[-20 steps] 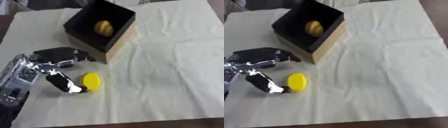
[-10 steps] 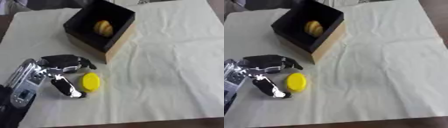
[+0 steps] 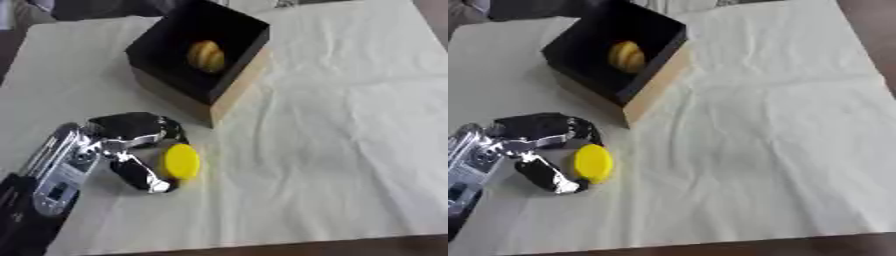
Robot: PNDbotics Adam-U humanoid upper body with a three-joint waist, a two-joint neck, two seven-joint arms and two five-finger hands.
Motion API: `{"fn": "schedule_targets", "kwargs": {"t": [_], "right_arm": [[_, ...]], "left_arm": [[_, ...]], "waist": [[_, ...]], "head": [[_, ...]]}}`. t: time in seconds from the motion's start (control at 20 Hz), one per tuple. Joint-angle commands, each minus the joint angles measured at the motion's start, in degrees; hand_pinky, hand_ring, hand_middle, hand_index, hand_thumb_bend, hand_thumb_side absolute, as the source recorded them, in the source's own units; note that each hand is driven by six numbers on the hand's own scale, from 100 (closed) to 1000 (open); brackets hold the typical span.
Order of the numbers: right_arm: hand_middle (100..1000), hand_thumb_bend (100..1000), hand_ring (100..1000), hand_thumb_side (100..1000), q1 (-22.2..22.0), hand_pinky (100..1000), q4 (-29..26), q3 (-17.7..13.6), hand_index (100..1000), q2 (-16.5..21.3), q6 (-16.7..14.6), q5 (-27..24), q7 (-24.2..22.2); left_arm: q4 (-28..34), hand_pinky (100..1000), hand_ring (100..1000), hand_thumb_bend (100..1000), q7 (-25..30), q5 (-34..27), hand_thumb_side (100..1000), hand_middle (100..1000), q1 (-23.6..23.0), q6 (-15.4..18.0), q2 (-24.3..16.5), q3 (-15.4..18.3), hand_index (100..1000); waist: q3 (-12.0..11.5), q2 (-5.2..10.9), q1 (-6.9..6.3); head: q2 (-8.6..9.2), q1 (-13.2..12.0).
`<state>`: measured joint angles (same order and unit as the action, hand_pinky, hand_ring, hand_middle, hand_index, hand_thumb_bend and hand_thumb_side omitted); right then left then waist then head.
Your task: Pick up objects on the table and place them in the box.
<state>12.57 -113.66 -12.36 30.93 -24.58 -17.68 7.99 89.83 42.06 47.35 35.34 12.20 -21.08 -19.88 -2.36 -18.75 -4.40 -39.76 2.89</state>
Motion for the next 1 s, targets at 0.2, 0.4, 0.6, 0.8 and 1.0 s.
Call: {"fn": "schedule_targets", "kwargs": {"t": [0.2,0.4,0.6,0.8,1.0], "right_arm": [[585,100,873,592,0.4,932,-0.9,-0.7,803,0.7,-0.1,0.2,0.3],[586,100,872,588,0.2,932,-0.9,-0.8,803,0.8,-0.2,0.3,0.4],[586,100,871,584,0.1,931,-0.9,-0.9,803,1.1,-0.4,0.4,0.6],[585,100,870,572,0.1,929,-0.9,-0.8,802,1.5,-0.5,0.4,0.7],[586,100,868,558,0.8,927,-0.9,-0.6,802,2.0,-0.9,-0.1,0.6]], "left_arm": [[0.0,884,797,165,-2.0,1.1,191,726,0.4,-0.6,-0.3,0.2,663],[2.6,868,773,152,-4.3,-0.8,100,696,0.5,-2.2,-0.6,1.4,622],[9.4,856,763,142,-6.2,-3.4,100,688,3.3,-2.8,-3.5,3.8,620],[14.0,834,750,143,-8.1,-4.6,100,675,9.6,-3.2,-7.3,5.5,617],[10.5,816,722,100,-10.9,-6.9,100,665,17.0,-3.6,-9.2,7.7,619]], "waist": [[0.1,0.78,0.46],[0.0,0.85,0.51],[-0.3,1.00,0.44],[-0.3,1.11,0.40],[0.4,1.00,0.42]], "head": [[0.18,-0.1],[0.18,0.1],[0.17,0.5],[0.46,0.5],[0.83,-0.1]]}}
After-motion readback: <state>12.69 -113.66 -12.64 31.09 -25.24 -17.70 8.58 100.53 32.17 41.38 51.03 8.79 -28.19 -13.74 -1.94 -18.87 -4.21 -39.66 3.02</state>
